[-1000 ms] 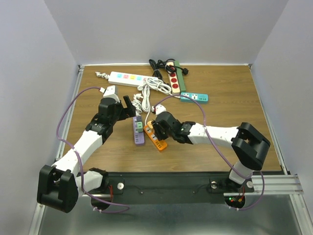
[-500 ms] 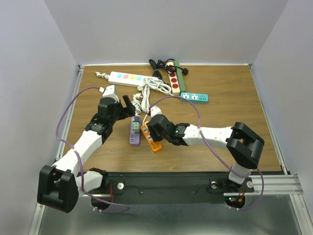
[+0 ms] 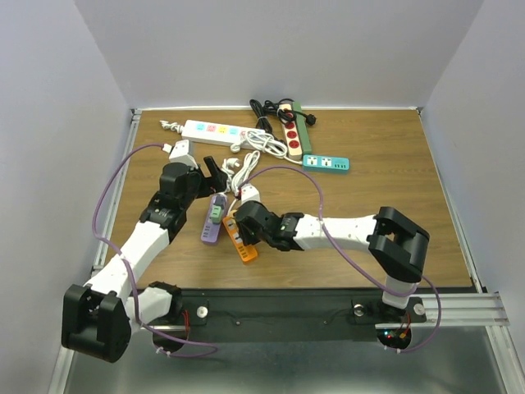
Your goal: Insert the plug
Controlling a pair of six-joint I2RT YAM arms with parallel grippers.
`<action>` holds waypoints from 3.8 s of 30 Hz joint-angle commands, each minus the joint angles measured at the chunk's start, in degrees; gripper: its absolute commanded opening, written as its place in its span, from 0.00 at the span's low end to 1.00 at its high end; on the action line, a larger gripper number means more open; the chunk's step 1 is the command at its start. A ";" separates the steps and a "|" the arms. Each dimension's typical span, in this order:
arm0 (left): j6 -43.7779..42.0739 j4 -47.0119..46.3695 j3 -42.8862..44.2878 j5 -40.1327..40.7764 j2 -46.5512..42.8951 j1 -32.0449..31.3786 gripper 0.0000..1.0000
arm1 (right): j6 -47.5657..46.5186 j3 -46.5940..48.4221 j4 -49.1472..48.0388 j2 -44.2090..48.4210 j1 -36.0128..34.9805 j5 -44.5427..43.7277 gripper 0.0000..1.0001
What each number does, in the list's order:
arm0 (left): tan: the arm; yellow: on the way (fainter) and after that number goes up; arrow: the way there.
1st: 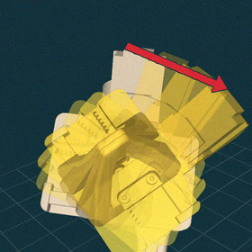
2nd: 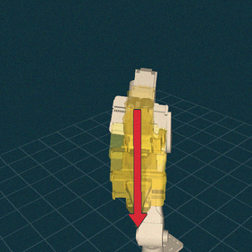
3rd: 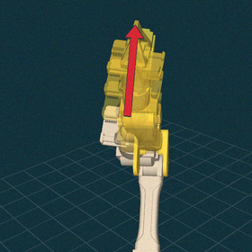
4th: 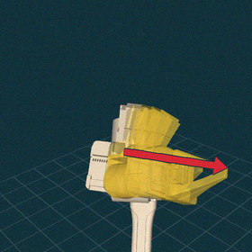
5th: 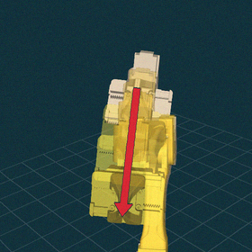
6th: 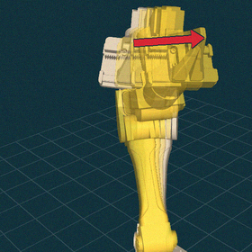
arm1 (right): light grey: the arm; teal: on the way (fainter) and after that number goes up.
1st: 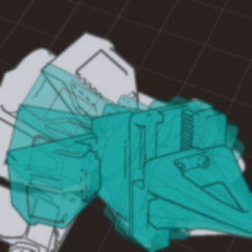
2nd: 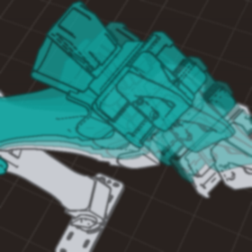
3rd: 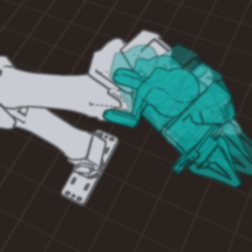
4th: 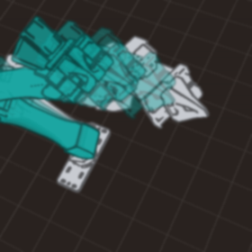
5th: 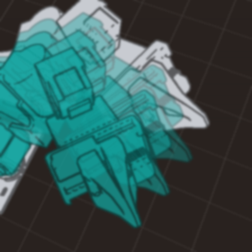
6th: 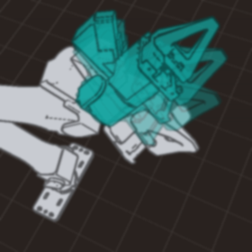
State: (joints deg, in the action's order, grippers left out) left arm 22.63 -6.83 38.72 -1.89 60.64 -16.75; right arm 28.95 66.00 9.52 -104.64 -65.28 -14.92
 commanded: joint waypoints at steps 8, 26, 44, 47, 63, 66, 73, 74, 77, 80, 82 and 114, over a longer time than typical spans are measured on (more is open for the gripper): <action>1.97 -2.66 -2.86 -0.05 -2.19 0.41 0.98 | 4.19 -3.34 35.83 -19.54 -4.60 7.10 0.00; 2.15 -2.22 -4.27 0.13 -4.39 0.41 0.98 | 1.72 2.03 38.65 -23.33 -6.71 3.24 0.00; 1.36 -3.63 -4.18 -2.06 -2.72 0.41 0.98 | -8.29 12.92 39.61 -24.03 3.84 4.11 0.00; 1.45 -3.80 -4.18 -2.33 -2.37 0.41 0.98 | -9.17 16.34 40.31 -24.82 4.10 3.76 0.00; 1.36 -4.68 -4.27 -3.56 -1.76 0.41 0.98 | -8.47 25.58 42.69 -24.03 8.32 1.12 0.01; 1.45 -4.86 -4.18 -4.00 -1.40 0.41 0.98 | -8.73 27.25 42.69 -25.08 8.59 1.82 0.00; 1.45 -4.51 -4.18 -4.26 -1.49 0.41 0.98 | -8.03 29.54 43.04 -25.18 9.20 2.00 0.01; 1.54 -4.51 -4.18 -4.35 -1.49 0.41 0.98 | -7.77 29.63 43.04 -25.00 9.20 2.00 0.03; 1.45 -4.59 -4.18 -4.44 -1.40 0.41 0.98 | -7.24 29.54 42.95 -23.86 9.20 1.91 0.16; 1.54 -4.60 -4.18 -4.70 -1.49 0.41 0.98 | -6.89 29.19 42.69 -23.24 9.29 1.47 0.28; 1.54 -4.68 -4.27 -4.61 -1.49 0.41 0.98 | -6.45 29.01 42.34 -22.46 9.20 0.68 0.36; 1.71 -5.21 -4.53 -5.49 -1.14 0.41 0.98 | -1.71 28.58 34.70 -11.47 11.57 -3.02 0.69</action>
State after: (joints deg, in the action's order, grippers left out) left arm 25.08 -13.58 34.17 1.13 62.24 -14.70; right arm 17.17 95.61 45.80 -117.95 -62.65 -12.10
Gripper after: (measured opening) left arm 0.982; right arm 0.686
